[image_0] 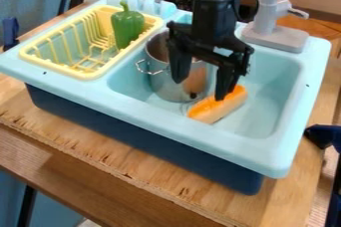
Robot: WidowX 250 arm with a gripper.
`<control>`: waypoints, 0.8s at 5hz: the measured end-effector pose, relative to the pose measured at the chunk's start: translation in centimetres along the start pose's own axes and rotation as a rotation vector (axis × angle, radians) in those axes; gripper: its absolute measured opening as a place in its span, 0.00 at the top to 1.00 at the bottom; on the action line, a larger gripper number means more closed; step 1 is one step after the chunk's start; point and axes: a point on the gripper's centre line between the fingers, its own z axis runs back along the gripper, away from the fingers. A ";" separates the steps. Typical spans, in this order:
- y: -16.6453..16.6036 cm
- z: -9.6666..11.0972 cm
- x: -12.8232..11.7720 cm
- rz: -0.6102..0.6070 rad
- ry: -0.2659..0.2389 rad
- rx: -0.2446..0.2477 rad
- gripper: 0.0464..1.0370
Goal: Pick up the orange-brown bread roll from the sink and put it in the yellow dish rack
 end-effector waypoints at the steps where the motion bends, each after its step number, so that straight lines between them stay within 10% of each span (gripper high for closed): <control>1: 0.4 -1.8 -0.1 0.041 0.022 0.000 0.04; 4: -0.8 -5.0 0.6 0.114 0.021 0.011 0.04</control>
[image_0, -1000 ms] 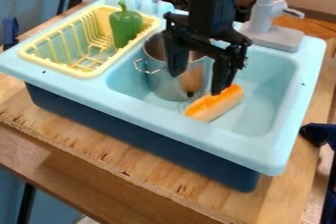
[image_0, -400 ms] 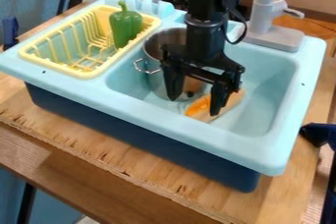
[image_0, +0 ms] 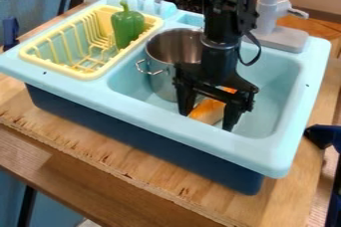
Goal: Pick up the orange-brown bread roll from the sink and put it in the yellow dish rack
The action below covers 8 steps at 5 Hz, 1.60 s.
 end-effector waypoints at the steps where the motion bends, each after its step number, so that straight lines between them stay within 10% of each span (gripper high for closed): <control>1: -0.2 -1.0 0.4 0.003 0.019 0.007 0.07; 2: -0.4 -0.9 0.4 -0.009 0.020 -0.005 0.38; 4: -1.5 0.3 -1.1 -0.117 0.068 -0.081 0.46; 7: -0.7 13.1 -6.8 -0.305 -0.134 -0.129 0.46; 8: 2.9 15.7 -8.4 -0.244 -0.179 -0.078 0.46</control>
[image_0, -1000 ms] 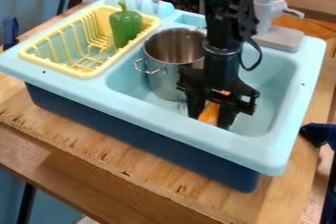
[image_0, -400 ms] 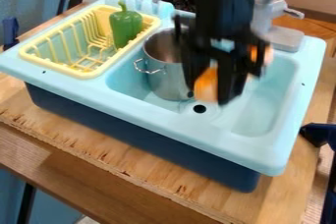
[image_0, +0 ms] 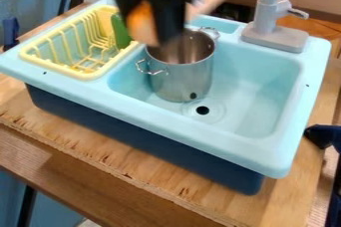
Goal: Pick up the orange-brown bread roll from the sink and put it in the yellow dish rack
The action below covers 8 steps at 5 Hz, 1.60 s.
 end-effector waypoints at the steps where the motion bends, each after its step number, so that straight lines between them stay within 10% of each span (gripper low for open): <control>1: 4.6 1.2 -1.5 0.070 0.007 0.056 0.46; 3: 13.8 1.9 -3.9 0.307 -0.047 0.086 0.46; 8: 24.0 -6.0 -0.3 0.563 -0.040 0.002 0.46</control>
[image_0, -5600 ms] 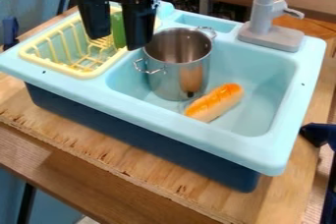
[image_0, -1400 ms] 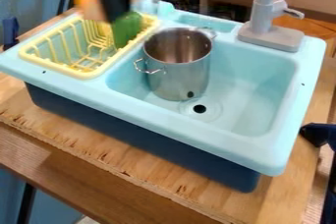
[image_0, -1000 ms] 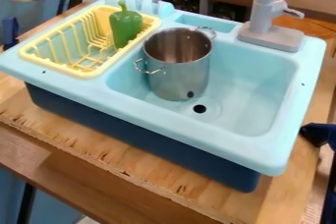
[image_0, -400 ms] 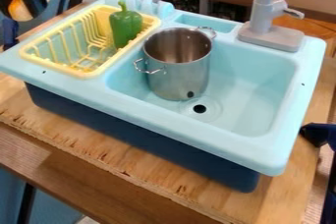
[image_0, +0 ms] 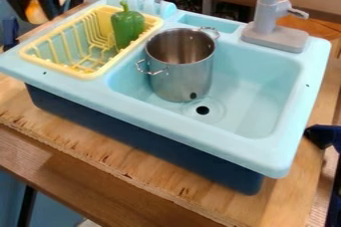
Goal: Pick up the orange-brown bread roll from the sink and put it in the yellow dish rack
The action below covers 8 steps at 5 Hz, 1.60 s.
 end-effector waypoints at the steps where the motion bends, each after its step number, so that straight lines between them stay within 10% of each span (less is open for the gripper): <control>1: -1.1 -0.4 1.9 -0.013 0.005 0.024 0.46; 8: -4.1 -4.6 4.2 -0.009 0.079 0.110 0.39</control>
